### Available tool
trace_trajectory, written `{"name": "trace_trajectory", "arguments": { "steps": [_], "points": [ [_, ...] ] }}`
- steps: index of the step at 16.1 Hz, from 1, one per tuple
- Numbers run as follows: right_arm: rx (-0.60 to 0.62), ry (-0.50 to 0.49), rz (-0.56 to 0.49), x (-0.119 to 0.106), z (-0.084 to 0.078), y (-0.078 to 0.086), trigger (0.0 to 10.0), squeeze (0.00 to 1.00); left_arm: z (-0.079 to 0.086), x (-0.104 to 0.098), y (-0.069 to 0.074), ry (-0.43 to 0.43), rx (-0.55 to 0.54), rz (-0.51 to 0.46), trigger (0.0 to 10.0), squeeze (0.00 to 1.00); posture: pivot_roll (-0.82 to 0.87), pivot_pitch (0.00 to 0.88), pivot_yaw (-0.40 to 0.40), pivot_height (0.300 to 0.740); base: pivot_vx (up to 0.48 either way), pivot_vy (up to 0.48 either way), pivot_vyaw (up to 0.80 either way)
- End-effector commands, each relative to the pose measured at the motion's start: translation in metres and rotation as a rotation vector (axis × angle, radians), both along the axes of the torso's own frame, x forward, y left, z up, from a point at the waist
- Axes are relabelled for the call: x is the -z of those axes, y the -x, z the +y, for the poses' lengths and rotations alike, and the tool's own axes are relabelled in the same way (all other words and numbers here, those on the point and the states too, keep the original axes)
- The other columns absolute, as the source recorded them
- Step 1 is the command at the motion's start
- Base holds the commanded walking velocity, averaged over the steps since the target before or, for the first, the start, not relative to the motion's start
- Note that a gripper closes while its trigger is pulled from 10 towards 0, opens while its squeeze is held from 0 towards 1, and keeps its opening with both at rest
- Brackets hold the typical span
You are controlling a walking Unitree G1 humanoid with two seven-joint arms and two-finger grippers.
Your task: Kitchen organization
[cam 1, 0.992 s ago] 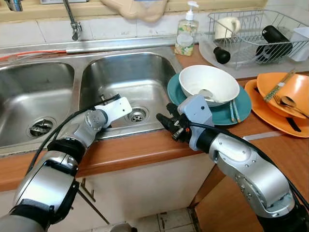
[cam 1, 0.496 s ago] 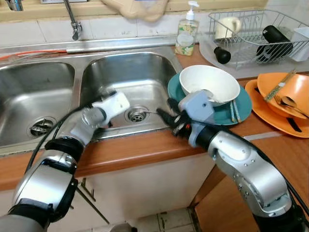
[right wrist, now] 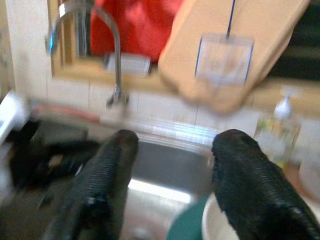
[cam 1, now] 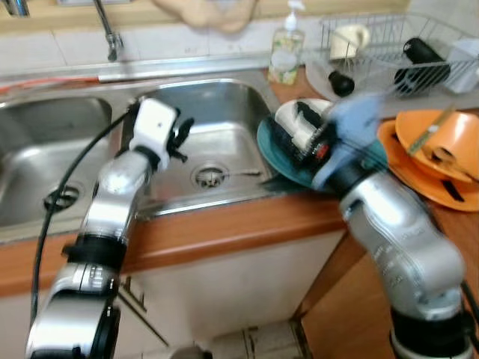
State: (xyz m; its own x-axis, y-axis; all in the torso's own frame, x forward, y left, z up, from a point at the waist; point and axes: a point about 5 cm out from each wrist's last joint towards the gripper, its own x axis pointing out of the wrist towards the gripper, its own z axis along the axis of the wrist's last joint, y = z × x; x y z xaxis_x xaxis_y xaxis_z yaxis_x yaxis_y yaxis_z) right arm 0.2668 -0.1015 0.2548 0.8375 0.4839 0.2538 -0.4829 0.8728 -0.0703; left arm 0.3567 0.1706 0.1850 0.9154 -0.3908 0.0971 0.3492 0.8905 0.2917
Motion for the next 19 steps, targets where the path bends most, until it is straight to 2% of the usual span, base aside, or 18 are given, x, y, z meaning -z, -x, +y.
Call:
{"name": "trace_trajectory", "arguments": {
  "steps": [1,2,3,4,5,7,9,10,11,12,15,16,17,19],
  "points": [
    [0.003,-0.035,-0.028,-0.006,-0.003,0.003,10.0,1.0,-0.002,-0.012,0.004,0.02,0.027,-0.046,10.0,0.0,-0.03,0.0,0.036,0.74,0.0,0.0,0.0],
    [0.028,-0.047,-0.03,-0.007,-0.01,0.004,10.0,1.0,-0.002,-0.013,0.017,0.053,0.082,-0.021,10.0,0.0,-0.03,0.0,0.038,0.74,0.0,0.0,0.0],
    [0.035,-0.046,-0.027,-0.006,-0.011,0.004,10.0,1.0,-0.002,-0.013,0.02,0.058,0.095,-0.016,10.0,0.0,-0.03,0.0,0.038,0.74,0.0,0.0,0.0],
    [0.087,-0.034,-0.001,0.0,-0.02,0.002,10.0,1.0,-0.004,-0.013,0.03,0.1,0.162,0.007,10.0,0.74,-0.03,0.0,0.039,0.74,0.0,0.0,0.0],
    [0.192,-0.052,0.026,0.006,-0.036,-0.001,10.0,1.0,-0.009,-0.012,0.046,0.138,0.245,0.036,10.0,1.0,-0.03,0.0,0.036,0.74,0.0,0.0,0.0],
    [0.244,-0.092,0.053,0.009,-0.046,-0.003,10.0,1.0,-0.013,-0.01,0.059,0.132,0.288,0.05,10.0,1.0,-0.03,0.0,0.036,0.74,0.0,0.0,0.0],
    [0.251,-0.086,0.078,0.015,-0.051,-0.001,10.0,1.0,-0.015,-0.007,0.069,0.131,0.286,0.062,10.0,1.0,-0.03,0.0,0.042,0.74,0.0,0.0,0.0],
    [0.24,-0.069,0.102,0.02,-0.052,0.0,10.0,1.0,-0.017,-0.005,0.075,0.134,0.294,0.078,10.0,0.18,-0.03,0.0,0.042,0.74,0.0,0.0,0.0],
    [0.209,-0.056,0.127,0.024,-0.051,0.003,10.0,0.54,-0.02,-0.002,0.081,0.137,0.307,0.099,10.0,0.0,-0.03,0.0,0.041,0.74,0.0,0.0,0.0],
    [0.197,-0.046,0.142,0.028,-0.05,0.005,10.0,0.0,-0.022,0.001,0.085,0.13,0.316,0.119,10.0,0.0,-0.03,0.0,0.043,0.74,0.0,0.0,0.0],
    [0.237,0.004,0.221,0.044,-0.056,0.006,10.0,0.0,-0.031,0.007,0.096,0.126,0.343,0.157,10.0,0.0,-0.03,0.0,0.043,0.74,0.0,0.0,0.0],
    [0.239,0.005,0.241,0.048,-0.057,0.006,2.8,0.0,-0.034,0.009,0.098,0.118,0.353,0.166,10.0,0.0,-0.03,0.0,0.042,0.74,0.0,0.0,0.0],
    [0.235,-0.005,0.259,0.051,-0.057,0.006,0.0,0.0,-0.037,0.01,0.1,0.112,0.36,0.172,10.0,0.0,-0.03,0.0,0.042,0.74,0.0,0.0,0.0],
    [0.24,-0.017,0.279,0.057,-0.056,0.007,0.0,0.0,-0.038,0.012,0.103,0.104,0.364,0.187,10.0,0.0,-0.03,0.0,0.039,0.74,0.0,0.0,0.0]
  ]
}}
